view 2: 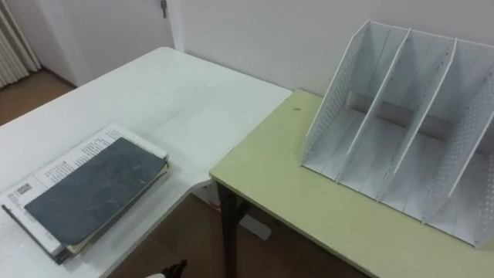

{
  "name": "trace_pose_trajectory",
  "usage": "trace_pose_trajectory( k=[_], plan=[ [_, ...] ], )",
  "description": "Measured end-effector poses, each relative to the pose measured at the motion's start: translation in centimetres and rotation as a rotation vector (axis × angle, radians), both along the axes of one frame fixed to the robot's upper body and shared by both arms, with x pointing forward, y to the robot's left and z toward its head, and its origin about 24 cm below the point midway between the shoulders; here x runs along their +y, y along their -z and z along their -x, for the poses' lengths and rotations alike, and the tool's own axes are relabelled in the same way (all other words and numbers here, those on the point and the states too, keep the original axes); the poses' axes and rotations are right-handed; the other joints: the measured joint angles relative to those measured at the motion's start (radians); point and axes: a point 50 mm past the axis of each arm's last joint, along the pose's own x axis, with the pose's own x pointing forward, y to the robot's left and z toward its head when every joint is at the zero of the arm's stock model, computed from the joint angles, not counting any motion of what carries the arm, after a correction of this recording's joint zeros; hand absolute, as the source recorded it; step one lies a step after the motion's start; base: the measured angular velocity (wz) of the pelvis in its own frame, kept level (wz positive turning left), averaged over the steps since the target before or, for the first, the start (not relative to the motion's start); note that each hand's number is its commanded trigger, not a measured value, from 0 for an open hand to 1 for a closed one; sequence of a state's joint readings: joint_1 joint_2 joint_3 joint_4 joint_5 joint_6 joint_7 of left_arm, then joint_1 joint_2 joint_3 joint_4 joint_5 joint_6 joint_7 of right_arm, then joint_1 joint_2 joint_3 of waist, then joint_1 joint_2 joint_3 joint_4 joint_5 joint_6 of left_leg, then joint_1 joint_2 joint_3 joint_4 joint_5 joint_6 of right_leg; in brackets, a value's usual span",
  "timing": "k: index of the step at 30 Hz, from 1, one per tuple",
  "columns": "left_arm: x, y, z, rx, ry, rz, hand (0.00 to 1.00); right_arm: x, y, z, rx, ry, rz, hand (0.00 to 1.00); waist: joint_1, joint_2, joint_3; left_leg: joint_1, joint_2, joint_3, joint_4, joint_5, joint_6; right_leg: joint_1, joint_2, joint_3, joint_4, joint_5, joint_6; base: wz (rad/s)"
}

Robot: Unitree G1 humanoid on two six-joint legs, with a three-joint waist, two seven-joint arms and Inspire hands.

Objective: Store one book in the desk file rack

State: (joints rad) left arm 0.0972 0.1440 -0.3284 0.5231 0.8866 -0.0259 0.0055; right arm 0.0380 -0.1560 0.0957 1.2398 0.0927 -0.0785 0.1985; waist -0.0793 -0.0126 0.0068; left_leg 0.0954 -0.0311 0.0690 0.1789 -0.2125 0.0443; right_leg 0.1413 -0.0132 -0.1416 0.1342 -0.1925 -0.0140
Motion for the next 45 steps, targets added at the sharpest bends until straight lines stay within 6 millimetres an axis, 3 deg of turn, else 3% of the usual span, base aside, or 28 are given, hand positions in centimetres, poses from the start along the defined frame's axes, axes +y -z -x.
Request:
trace_pose_trajectory(
  k=[4,7,13,23,35,45],
  plan=[
    [-2.2,-2.2,-1.3,-0.124,0.149,-0.036,0.00,-0.1,-0.1,-0.7,-0.006,-0.046,0.017,0.00,-0.023,0.002,-0.0011,0.001,-0.001,-0.001,0.001,0.000,0.000,-0.008,0.000,0.000,0.000,0.000,0.000,0.01],
    [-2.6,-3.4,-1.9,-0.187,0.177,-0.046,0.00,-0.1,-0.1,-0.7,-0.003,-0.051,0.026,0.00,-0.026,0.002,-0.0010,0.003,0.000,-0.001,0.001,0.000,0.000,-0.001,0.001,0.001,0.000,0.000,0.000,0.00],
    [-3.1,-6.7,-3.1,-0.351,0.227,-0.062,0.00,-0.1,-0.1,-0.7,0.005,-0.046,0.031,0.00,-0.028,-0.002,-0.0001,0.002,0.000,0.004,0.001,0.000,0.000,-0.004,-0.002,-0.009,-0.003,0.000,0.000,0.04],
    [-2.9,-9.2,-3.6,-0.572,0.274,-0.179,0.00,-0.1,0.0,-0.5,0.008,-0.037,0.052,0.00,-0.024,-0.005,-0.0045,-0.003,0.001,-0.002,0.002,0.001,0.000,0.001,-0.003,-0.027,-0.012,0.000,0.000,0.04],
    [0.2,-11.5,-4.6,-0.745,0.114,-0.216,0.00,-0.7,0.2,0.7,0.062,0.018,0.075,0.00,0.010,0.007,-0.0134,0.002,0.003,-0.005,0.003,0.001,0.000,0.006,-0.001,-0.030,-0.008,0.001,-0.001,0.00],
    [1.6,-12.5,-4.3,-0.854,0.033,-0.247,0.00,-2.0,0.0,1.3,0.074,0.030,0.118,0.00,0.046,0.042,-0.0207,-0.003,0.000,-0.034,0.007,0.000,0.000,0.014,-0.001,-0.040,-0.003,0.002,-0.002,0.04]
  ],
)
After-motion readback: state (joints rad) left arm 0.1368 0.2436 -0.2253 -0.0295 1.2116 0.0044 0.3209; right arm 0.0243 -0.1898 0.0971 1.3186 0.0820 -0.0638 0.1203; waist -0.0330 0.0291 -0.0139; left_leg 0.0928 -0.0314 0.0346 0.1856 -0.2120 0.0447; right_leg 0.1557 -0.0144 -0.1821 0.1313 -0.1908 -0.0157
